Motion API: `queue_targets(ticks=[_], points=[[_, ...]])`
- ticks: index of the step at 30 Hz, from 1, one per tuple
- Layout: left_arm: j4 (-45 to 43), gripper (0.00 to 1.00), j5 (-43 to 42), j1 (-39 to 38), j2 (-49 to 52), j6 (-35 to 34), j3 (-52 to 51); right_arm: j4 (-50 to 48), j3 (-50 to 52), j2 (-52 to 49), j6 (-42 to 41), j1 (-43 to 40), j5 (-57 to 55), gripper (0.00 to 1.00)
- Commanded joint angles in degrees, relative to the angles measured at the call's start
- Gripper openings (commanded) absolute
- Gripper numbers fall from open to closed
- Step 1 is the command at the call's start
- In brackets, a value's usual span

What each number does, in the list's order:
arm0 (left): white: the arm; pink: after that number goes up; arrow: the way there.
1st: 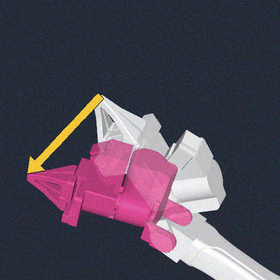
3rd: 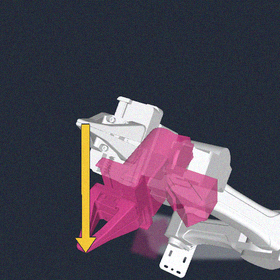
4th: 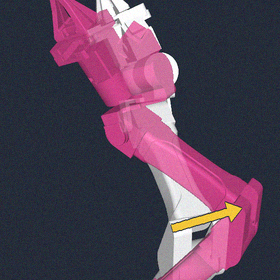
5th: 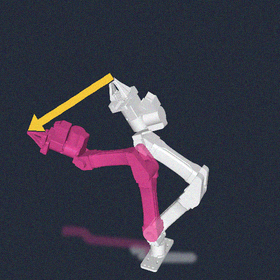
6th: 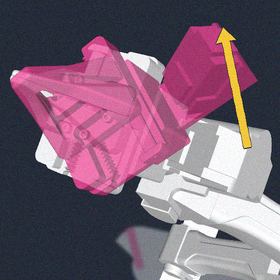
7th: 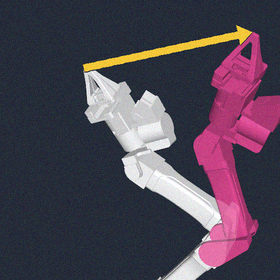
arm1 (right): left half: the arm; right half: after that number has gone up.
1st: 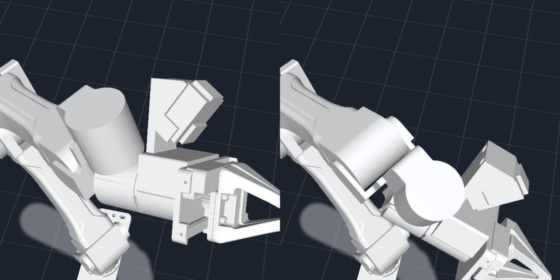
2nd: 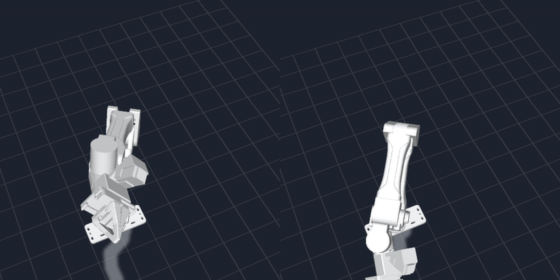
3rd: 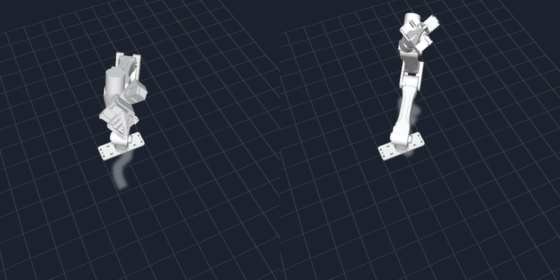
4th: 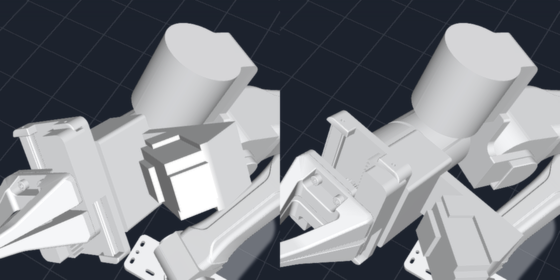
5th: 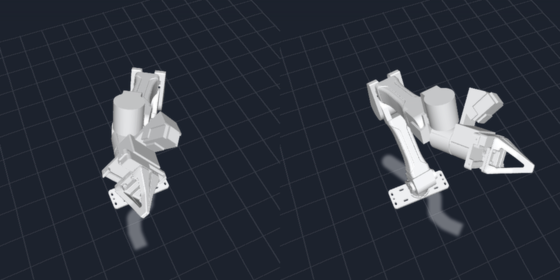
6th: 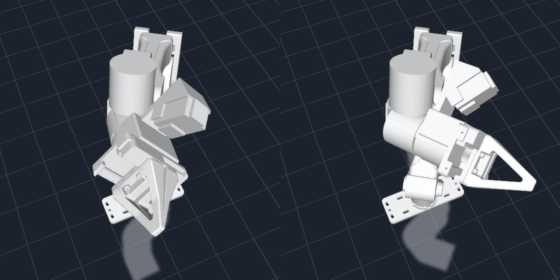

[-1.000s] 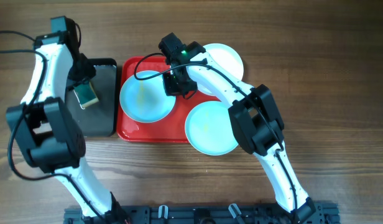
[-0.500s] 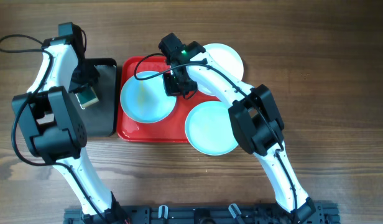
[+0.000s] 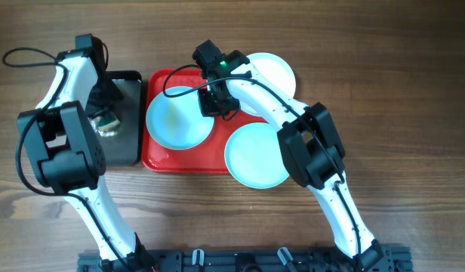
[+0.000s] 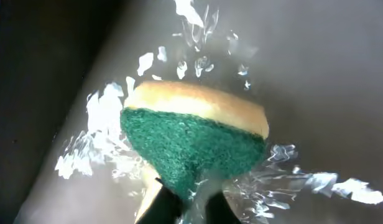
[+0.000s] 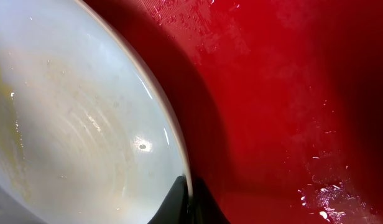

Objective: Clean dirty plates on tray and stack at the side
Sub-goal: 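Grasp the green sponge from the black tray with the left gripper, then grip the plate rim with the right gripper, bring sponge onto plate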

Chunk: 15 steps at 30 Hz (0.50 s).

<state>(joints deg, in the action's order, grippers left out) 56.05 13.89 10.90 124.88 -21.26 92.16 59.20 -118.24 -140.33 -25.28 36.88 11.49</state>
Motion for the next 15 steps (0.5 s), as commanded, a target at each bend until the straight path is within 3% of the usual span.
queue_targets(ticks=[1, 10, 15], points=[[-0.13, 0.04, -1.03, 0.13, 1.2, 0.04, -1.57, 0.94, -0.24, -1.97, 1.31, 0.17, -3.17, 0.04], [7.69, 0.04, -5.03, 0.13, -3.13, 3.1, 6.58, 1.49, -0.24, -1.97, 1.6, 0.17, -2.82, 0.04], [9.4, 0.04, -13.09, -0.72, -9.77, 4.57, 8.37, 1.14, -0.24, -1.97, 3.06, 0.02, -0.83, 0.04]])
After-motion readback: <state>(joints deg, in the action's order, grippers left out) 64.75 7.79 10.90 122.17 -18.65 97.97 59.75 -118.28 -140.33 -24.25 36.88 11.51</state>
